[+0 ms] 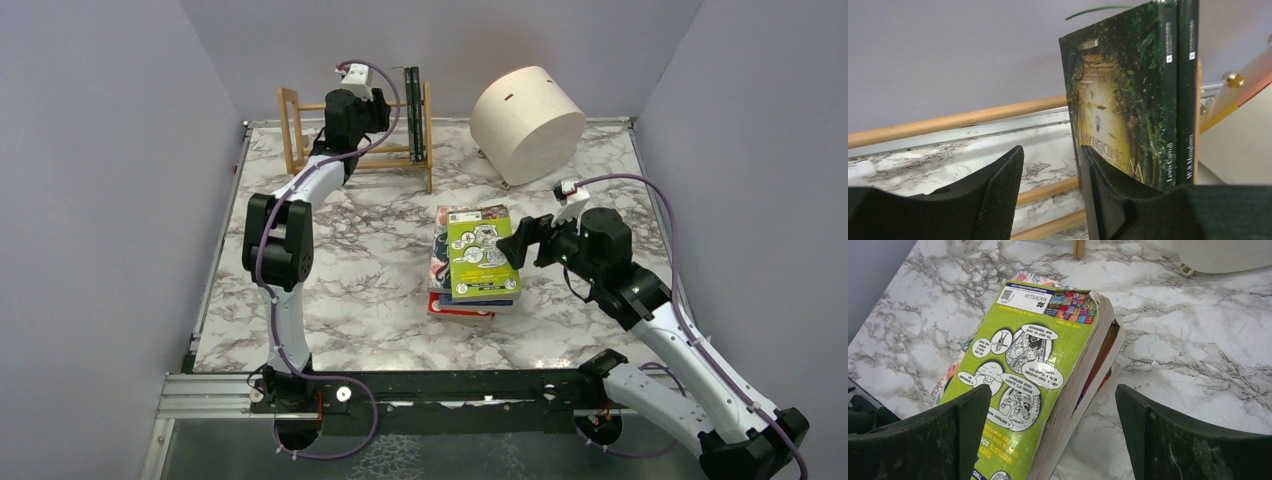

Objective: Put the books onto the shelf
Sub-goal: Adjust the shelf at the center of the board, then move the shelf to the center of the board.

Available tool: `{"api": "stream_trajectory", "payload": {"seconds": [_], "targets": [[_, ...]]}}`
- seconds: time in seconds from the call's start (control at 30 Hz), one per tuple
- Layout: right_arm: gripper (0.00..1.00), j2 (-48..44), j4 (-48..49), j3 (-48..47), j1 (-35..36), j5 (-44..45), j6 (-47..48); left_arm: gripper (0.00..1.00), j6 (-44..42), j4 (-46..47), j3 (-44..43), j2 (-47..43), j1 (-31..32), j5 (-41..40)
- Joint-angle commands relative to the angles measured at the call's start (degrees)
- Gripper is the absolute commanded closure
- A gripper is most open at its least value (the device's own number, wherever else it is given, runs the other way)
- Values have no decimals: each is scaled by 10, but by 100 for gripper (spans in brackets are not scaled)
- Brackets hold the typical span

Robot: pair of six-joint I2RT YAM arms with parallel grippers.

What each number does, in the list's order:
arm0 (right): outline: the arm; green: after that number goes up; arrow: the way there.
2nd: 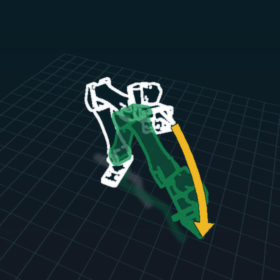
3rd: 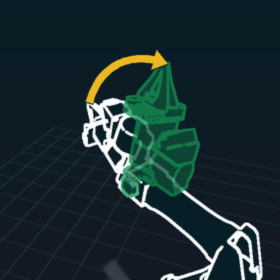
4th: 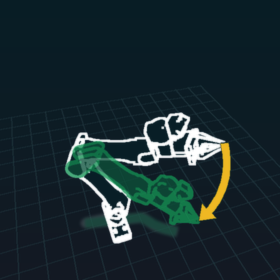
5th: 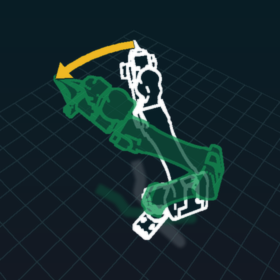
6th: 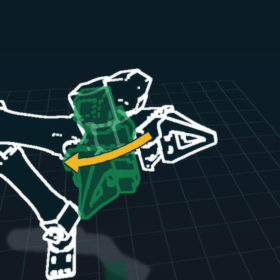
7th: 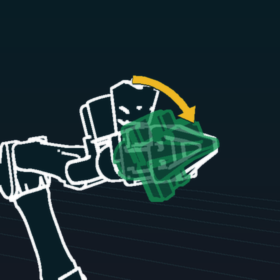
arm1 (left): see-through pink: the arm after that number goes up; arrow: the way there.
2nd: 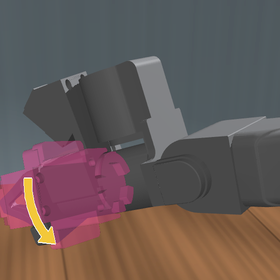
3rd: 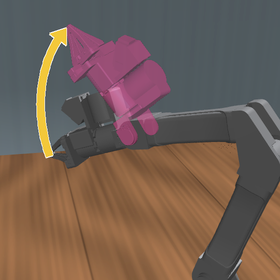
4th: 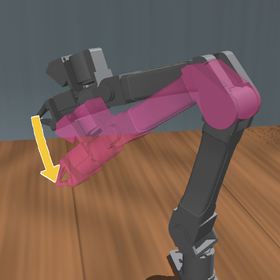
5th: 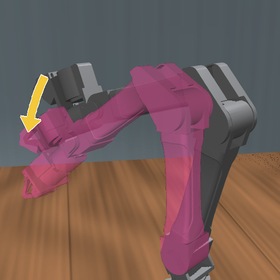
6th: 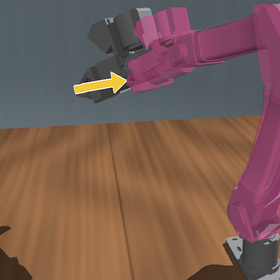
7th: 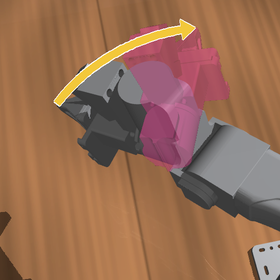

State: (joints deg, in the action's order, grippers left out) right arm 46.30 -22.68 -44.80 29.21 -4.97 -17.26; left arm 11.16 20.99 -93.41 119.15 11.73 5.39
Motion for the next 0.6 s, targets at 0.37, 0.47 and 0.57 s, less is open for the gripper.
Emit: {"api": "stream_trajectory", "payload": {"seconds": [0.37,0.47,0.57], "targets": [[7,-21,12,7,3,21,3,61,62,-113,-19,6,12,31],[7,-23,12,6,3,21,4,61,66,-144,-29,8,15,31],[7,-25,12,7,3,22,5,61,70,-176,-38,15,17,34]]}}
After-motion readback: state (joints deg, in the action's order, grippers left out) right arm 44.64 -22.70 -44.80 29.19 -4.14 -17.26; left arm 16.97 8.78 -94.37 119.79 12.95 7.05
